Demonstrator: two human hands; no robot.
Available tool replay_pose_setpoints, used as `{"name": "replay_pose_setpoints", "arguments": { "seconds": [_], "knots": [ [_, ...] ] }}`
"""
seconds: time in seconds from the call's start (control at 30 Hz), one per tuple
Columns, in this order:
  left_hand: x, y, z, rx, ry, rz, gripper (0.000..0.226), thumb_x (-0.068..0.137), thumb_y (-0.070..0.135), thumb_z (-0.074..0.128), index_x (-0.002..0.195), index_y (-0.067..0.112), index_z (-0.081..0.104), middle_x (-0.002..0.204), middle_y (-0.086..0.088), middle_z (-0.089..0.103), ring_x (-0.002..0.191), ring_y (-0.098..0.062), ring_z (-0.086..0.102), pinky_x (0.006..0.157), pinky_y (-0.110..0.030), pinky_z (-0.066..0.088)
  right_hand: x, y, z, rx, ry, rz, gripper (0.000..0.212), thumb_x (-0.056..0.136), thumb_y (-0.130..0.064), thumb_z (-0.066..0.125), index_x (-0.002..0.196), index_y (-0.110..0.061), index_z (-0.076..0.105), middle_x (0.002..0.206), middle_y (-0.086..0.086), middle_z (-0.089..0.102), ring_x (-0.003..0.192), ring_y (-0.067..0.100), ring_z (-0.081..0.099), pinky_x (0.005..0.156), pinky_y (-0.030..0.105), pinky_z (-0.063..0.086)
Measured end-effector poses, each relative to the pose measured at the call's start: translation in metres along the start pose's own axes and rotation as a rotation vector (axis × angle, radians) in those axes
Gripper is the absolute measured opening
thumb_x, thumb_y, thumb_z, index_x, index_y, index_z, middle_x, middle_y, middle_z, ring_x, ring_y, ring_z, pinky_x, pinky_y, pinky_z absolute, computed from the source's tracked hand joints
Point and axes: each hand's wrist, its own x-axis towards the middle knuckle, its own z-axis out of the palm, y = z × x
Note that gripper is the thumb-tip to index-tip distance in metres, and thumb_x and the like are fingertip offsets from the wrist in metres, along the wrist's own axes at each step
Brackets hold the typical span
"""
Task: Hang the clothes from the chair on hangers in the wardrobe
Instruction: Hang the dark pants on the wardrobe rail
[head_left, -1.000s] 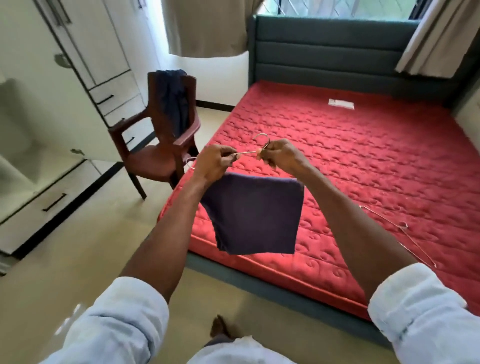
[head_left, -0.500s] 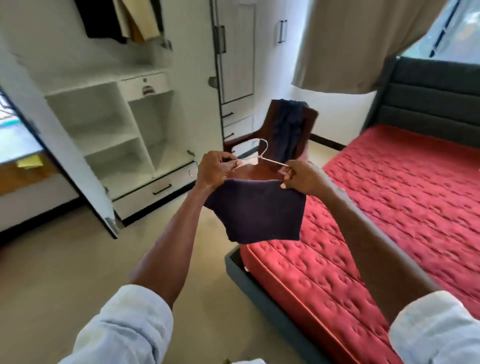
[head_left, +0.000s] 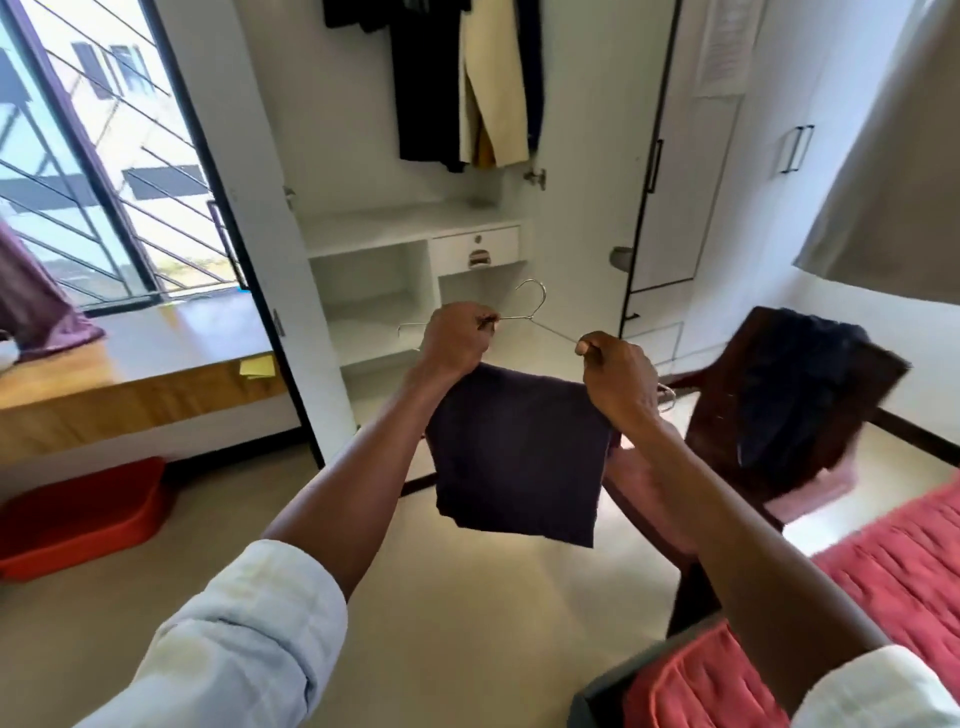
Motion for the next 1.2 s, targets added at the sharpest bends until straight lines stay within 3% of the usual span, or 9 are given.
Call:
{"name": "replay_pose_setpoints", "arguments": {
  "seconds": [0.1, 0.27, 0.47, 0.53, 0.7, 0.83, 0.93, 1.1, 1.2],
  "knots": [
    [0.055, -0.023, 0.000, 0.279, 0.101, 0.052, 0.028, 0.097, 0.024, 0.047, 0.090, 0.014, 0.073, 0.085, -0.006, 0.070, 0.082, -0.028, 0.063, 0.073, -0.038, 0.049, 0.060, -0.018, 0.033, 0.007, 0.029, -0.015, 0.029, 0.096, -0.010, 0.045, 0.107, -0.020, 0.069, 0.103, 0.009, 0.072, 0.091, 0.033, 0.065, 0.074, 0.034, 0.045],
    [0.158, -0.066, -0.010, 0.444, 0.219, 0.107, 0.025, 0.098, 0.019, 0.043, 0.095, 0.014, 0.068, 0.091, -0.008, 0.071, 0.085, -0.035, 0.063, 0.072, -0.040, 0.046, 0.178, -0.038, 0.073, 0.134, -0.093, -0.080, 0.027, 0.097, -0.011, 0.045, 0.107, -0.016, 0.069, 0.101, 0.008, 0.071, 0.084, 0.025, 0.063, 0.071, 0.029, 0.043],
    [0.282, -0.121, -0.034, 0.442, 0.392, 0.069, 0.019, 0.095, 0.012, 0.050, 0.086, 0.012, 0.067, 0.081, -0.006, 0.070, 0.074, -0.032, 0.063, 0.065, -0.037, 0.049, 0.313, -0.055, 0.097, -0.035, -0.250, -0.502, 0.034, 0.104, -0.030, 0.040, 0.135, -0.027, 0.053, 0.122, 0.008, 0.066, 0.106, 0.028, 0.061, 0.088, 0.035, 0.044],
    [0.324, -0.137, -0.045, 0.425, 0.438, 0.068, 0.019, 0.094, 0.012, 0.051, 0.089, 0.012, 0.069, 0.081, -0.007, 0.071, 0.073, -0.032, 0.065, 0.065, -0.041, 0.052, 0.356, -0.062, 0.106, -0.034, -0.211, -0.545, 0.034, 0.104, -0.032, 0.039, 0.136, -0.027, 0.051, 0.121, 0.007, 0.066, 0.106, 0.029, 0.061, 0.083, 0.035, 0.044],
    [0.430, -0.164, -0.063, 0.360, 0.480, 0.072, 0.022, 0.097, 0.017, 0.053, 0.099, 0.011, 0.073, 0.091, -0.010, 0.074, 0.083, -0.032, 0.066, 0.074, -0.038, 0.050, 0.446, -0.093, 0.140, -0.197, -0.010, -0.643, 0.024, 0.104, -0.017, 0.037, 0.117, -0.011, 0.055, 0.081, 0.004, 0.058, 0.070, 0.027, 0.059, 0.061, 0.032, 0.041],
    [0.513, -0.201, -0.080, 0.231, 0.451, -0.035, 0.028, 0.097, 0.014, 0.053, 0.121, 0.008, 0.066, 0.117, -0.015, 0.069, 0.108, -0.034, 0.062, 0.095, -0.044, 0.048, 0.521, -0.138, 0.176, -0.234, 0.086, -0.682, 0.020, 0.100, -0.011, 0.040, 0.111, -0.007, 0.056, 0.085, 0.013, 0.065, 0.067, 0.031, 0.058, 0.060, 0.034, 0.040],
    [0.560, -0.231, -0.090, 0.130, 0.453, -0.016, 0.052, 0.099, 0.014, 0.050, 0.149, 0.008, 0.037, 0.153, -0.013, 0.041, 0.140, -0.028, 0.039, 0.115, -0.034, 0.030, 0.582, -0.181, 0.196, -0.229, 0.190, -0.690, 0.017, 0.097, -0.009, 0.043, 0.104, -0.007, 0.057, 0.085, 0.016, 0.064, 0.067, 0.032, 0.053, 0.061, 0.034, 0.033],
    [0.620, -0.266, -0.112, -0.214, 0.474, 0.116, 0.047, 0.102, 0.042, 0.043, 0.145, 0.022, 0.041, 0.132, 0.003, 0.055, 0.129, -0.020, 0.048, 0.105, -0.029, 0.035, 0.685, -0.279, 0.213, -0.189, 0.351, -0.714, 0.017, 0.096, -0.012, 0.046, 0.100, -0.003, 0.060, 0.098, 0.023, 0.063, 0.089, 0.044, 0.060, 0.067, 0.039, 0.037],
    [0.661, -0.285, -0.127, -0.301, 0.382, 0.155, 0.079, 0.094, 0.061, 0.049, 0.156, 0.023, 0.018, 0.162, 0.003, 0.021, 0.150, -0.017, 0.017, 0.123, -0.042, 0.015, 0.740, -0.338, 0.217, -0.184, 0.429, -0.714, 0.018, 0.097, -0.012, 0.047, 0.104, -0.001, 0.060, 0.106, 0.023, 0.061, 0.096, 0.044, 0.059, 0.071, 0.040, 0.039]
  ]
}}
